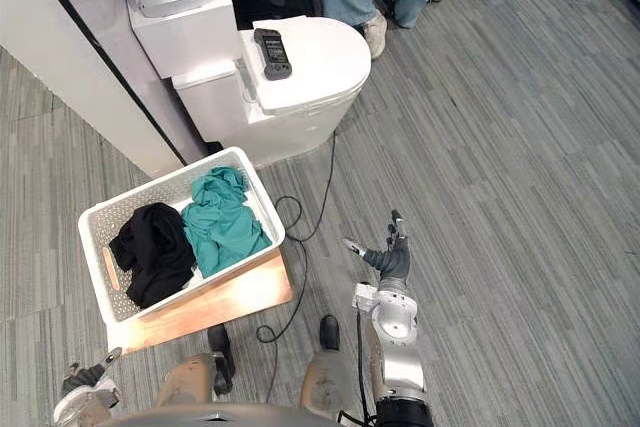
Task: Pick up the laundry basket with both hands and put the clothes into the washing machine.
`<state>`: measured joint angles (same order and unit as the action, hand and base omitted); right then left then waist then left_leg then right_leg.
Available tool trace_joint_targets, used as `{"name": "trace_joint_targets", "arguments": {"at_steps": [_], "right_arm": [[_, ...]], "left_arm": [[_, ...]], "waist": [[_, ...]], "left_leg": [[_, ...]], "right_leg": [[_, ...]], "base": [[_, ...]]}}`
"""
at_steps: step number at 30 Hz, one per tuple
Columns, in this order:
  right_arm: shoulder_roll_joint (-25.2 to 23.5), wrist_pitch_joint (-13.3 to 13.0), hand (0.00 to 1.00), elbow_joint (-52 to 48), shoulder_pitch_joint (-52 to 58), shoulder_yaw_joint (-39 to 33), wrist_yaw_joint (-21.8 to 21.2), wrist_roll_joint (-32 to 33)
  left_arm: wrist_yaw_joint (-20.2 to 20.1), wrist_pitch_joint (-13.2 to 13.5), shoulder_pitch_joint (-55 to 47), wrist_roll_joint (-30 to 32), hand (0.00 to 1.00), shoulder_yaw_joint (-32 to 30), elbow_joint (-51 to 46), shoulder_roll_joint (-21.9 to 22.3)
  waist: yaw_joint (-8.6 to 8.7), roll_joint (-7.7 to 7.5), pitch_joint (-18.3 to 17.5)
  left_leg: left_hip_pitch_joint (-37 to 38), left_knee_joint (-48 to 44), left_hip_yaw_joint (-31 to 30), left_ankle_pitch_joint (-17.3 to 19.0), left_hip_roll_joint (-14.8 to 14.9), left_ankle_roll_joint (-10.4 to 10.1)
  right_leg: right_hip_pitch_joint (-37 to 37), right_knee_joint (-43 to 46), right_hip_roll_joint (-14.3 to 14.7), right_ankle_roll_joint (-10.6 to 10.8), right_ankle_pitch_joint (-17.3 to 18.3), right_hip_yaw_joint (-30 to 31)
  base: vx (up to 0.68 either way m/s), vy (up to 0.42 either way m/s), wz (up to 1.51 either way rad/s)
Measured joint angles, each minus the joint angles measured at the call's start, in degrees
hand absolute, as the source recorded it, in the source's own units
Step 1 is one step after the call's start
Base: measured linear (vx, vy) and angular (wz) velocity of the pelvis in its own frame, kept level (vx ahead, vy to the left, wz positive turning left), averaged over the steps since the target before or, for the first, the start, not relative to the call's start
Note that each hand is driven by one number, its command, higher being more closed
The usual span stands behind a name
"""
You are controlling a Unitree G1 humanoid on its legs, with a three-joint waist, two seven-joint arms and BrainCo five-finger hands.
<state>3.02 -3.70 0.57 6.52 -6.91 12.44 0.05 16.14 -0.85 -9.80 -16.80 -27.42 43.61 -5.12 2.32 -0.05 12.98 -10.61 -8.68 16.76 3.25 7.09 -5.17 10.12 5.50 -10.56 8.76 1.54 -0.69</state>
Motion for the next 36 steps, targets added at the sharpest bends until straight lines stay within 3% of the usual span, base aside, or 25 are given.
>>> {"name": "trace_joint_targets", "arguments": {"at_steps": [8, 12, 15, 21, 30, 33, 36], "right_arm": [[2.2, 0.1, 0.0, -0.4, 0.1, 2.1, -1.5, -0.4], [2.2, 0.2, 0.0, -5.7, 1.1, 1.4, -1.5, -0.5], [2.2, 0.2, 0.0, -7.4, 0.9, 0.8, -1.7, -1.2], [2.7, 0.2, 0.0, -10.3, 0.4, -0.9, -2.6, -2.6], [8.6, 0.4, 0.0, -9.8, -6.2, 2.6, -4.9, -0.8], [11.1, 0.6, 0.0, -2.6, -13.6, 6.5, -5.5, 0.9], [12.9, 2.5, 0.0, 8.1, -23.1, 10.5, -6.1, 4.2]], "left_arm": [[-0.1, -0.4, -0.5, -0.7, 0.0, -4.2, 2.3, -2.6], [0.8, 2.8, -0.6, -13.8, 0.0, -8.0, -2.6, -2.4], [1.0, 4.7, -1.0, -19.3, 0.0, -11.5, -7.5, -2.2], [2.3, 6.4, -1.2, -21.9, 0.0, -17.8, -15.6, -0.9], [2.5, 6.5, -0.5, -21.9, 0.0, -17.2, -16.7, -0.6], [2.3, 6.3, 2.0, -22.4, 0.0, -13.8, -10.9, -2.7], [2.1, 5.3, 6.8, -22.6, 0.0, -10.2, -6.0, -4.1]], "waist": [[0.44, -0.52, 0.7], [0.53, -0.48, 0.7], [0.61, -0.5, 0.7], [0.56, -0.65, 0.6], [0.86, -0.88, 0.5], [0.62, -0.94, 0.3], [-0.32, -0.96, 0.4]], "left_leg": [[1.3, 1.6, 0.7, -0.5, -0.3, -0.1], [1.7, 2.1, 0.8, -0.7, -0.3, -0.1], [1.8, 2.3, 0.8, -0.7, -0.4, -0.1], [4.7, 6.0, 0.5, -2.2, -0.7, -0.3], [4.5, 7.8, 0.4, -3.8, -1.1, -0.2], [2.9, 7.8, 0.3, -4.5, -1.1, 0.0], [1.3, 7.9, 0.1, -5.5, -1.1, 0.3]], "right_leg": [[-0.1, 0.0, 0.0, 0.0, 0.0, 0.8], [-0.2, -0.1, 0.0, 0.0, 0.0, 0.9], [-0.3, -0.1, 0.0, 0.0, 0.0, 0.8], [-2.2, -0.5, 0.0, 0.0, -0.1, 0.2], [-1.6, -1.3, 0.0, 0.0, -0.8, 0.1], [0.0, -1.4, 0.1, 0.0, -1.5, 0.2], [1.1, -2.4, 0.2, -0.2, -3.0, 0.2]], "base": [[0.0, 0.001, -0.04], [0.0, -0.001, -0.01], [0.0, 0.0, 0.0], [0.01, -0.005, 0.04], [0.0, -0.001, 0.01], [-0.05, -0.001, 0.02], [-0.07, -0.008, 0.02]]}}
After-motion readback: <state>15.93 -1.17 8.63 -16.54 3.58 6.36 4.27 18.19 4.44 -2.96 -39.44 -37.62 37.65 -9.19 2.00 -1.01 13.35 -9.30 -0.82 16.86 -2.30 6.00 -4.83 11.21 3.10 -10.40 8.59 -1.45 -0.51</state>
